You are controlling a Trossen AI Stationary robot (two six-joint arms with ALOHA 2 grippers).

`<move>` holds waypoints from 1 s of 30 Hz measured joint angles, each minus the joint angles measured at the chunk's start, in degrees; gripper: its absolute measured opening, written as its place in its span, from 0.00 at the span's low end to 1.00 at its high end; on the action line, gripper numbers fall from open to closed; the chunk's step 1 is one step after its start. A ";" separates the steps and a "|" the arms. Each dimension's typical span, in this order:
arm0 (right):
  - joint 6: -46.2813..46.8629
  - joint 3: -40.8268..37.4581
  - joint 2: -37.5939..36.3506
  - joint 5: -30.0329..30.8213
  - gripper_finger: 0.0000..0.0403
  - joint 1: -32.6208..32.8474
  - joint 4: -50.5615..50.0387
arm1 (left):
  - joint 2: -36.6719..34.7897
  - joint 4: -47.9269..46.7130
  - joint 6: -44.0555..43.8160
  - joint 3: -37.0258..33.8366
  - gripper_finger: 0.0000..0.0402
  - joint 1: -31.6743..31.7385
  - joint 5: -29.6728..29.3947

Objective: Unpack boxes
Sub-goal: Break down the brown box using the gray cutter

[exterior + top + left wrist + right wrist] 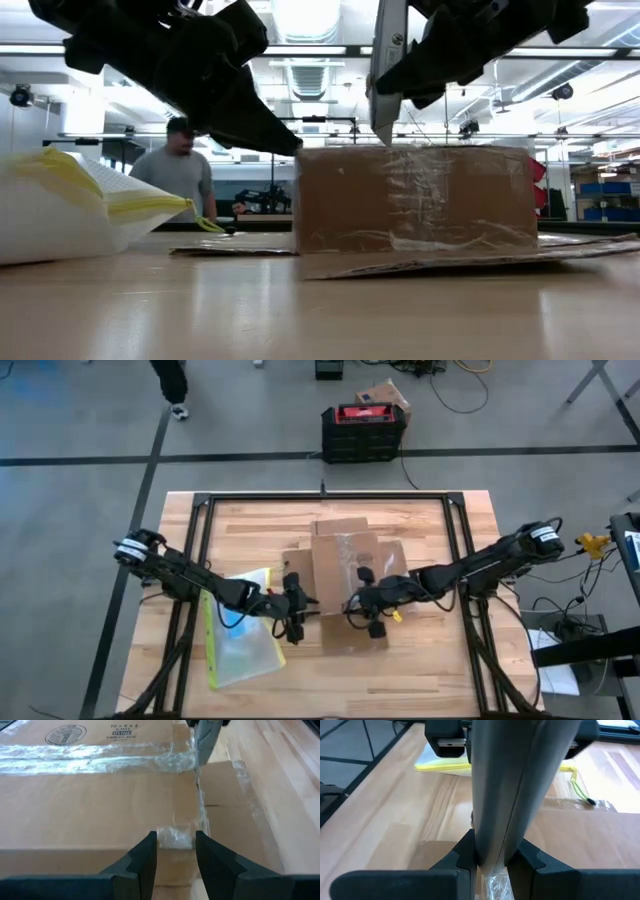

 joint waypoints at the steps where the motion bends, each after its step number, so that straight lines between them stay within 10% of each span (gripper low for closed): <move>1: 0.44 -0.02 -0.47 0.54 0.14 0.23 -1.12 | 0.01 -2.28 0.00 -0.17 0.30 0.00 0.28; 20: 2.29 -0.48 -1.74 2.75 0.14 1.48 -2.76 | -7.86 -1.68 5.66 3.76 0.30 -0.66 -0.88; 30: 1.53 -0.48 -1.31 2.81 0.14 1.48 -0.77 | 0.74 11.65 8.41 4.87 0.30 4.67 9.78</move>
